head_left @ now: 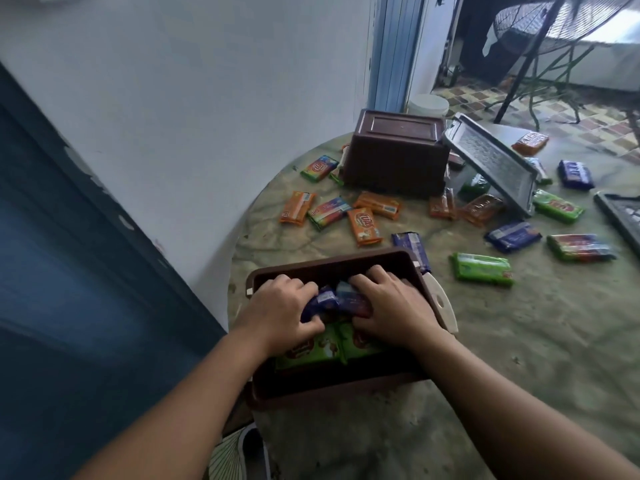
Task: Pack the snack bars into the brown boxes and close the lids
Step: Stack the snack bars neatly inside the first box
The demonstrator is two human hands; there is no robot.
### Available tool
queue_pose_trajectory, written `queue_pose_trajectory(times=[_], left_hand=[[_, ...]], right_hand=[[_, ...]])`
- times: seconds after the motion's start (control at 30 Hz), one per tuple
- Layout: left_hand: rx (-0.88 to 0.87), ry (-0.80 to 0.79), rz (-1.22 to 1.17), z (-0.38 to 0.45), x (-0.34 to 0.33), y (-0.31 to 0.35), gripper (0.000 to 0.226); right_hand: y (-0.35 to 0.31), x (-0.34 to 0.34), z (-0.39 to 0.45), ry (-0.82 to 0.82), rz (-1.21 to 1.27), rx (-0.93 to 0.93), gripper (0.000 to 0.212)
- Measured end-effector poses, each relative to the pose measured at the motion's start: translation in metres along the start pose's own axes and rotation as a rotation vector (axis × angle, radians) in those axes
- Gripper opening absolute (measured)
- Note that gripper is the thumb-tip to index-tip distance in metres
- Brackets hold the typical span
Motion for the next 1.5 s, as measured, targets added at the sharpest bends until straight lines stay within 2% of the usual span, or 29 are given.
queue_pose_trajectory(times=[0.1,0.23,0.33,0.43,0.47,0.57,0.7,0.87,1.03,1.17,1.27,1.4,1.5], left_hand=[[-0.046,-0.001,-0.006,0.003,-0.001,0.003,0.037],[-0.025,0.069,-0.171,0.002,0.007,-0.002,0.036],[0.044,-0.001,-0.318,-0.001,0.008,-0.007,0.035],[0.074,-0.172,-0.218,0.004,0.002,-0.007,0.039],[0.061,-0.186,-0.177,0.007,0.000,-0.006,0.042],[0.003,-0.086,-0.104,0.012,-0.002,-0.007,0.047],[-0.029,0.089,-0.127,0.003,0.000,-0.010,0.044],[-0.010,-0.042,-0.067,0.006,-0.006,-0.011,0.058],[0.035,0.001,-0.109,0.004,-0.002,-0.014,0.053],[0.049,-0.008,-0.115,0.004,-0.003,-0.014,0.044],[0.052,-0.017,-0.124,0.003,-0.002,-0.015,0.042],[0.067,-0.019,-0.162,0.005,-0.004,-0.018,0.040],[0.066,-0.017,-0.180,0.006,-0.005,-0.020,0.038]], right_hand=[[0.003,0.000,0.002,0.023,-0.016,0.013,0.068],[0.001,0.001,0.000,0.068,0.011,0.018,0.063],[0.000,0.003,-0.001,0.098,0.073,-0.002,0.054],[-0.001,0.003,-0.003,0.109,0.106,-0.013,0.051],[-0.001,0.003,-0.003,0.102,0.098,-0.008,0.051],[-0.003,0.005,-0.004,0.118,0.099,0.006,0.052],[0.000,0.008,-0.006,0.181,0.142,0.007,0.045],[-0.004,0.010,-0.007,0.238,0.124,0.056,0.039],[-0.002,0.013,-0.009,0.258,0.205,0.042,0.045],[-0.001,0.008,-0.010,0.210,0.261,0.024,0.046],[0.002,0.008,-0.008,0.200,0.354,-0.019,0.037],[0.002,0.006,-0.008,0.104,0.301,-0.052,0.028],[0.005,0.005,-0.005,0.134,0.321,-0.037,0.028]])
Point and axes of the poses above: each hand's wrist, its own z-axis towards the middle knuckle, its own x-axis out of the back of the hand, y = z × x, the point moved 5 cm from there along z, towards the middle knuckle, and after that the axes turned 14 degrees about -y, right-handed, at the moved point
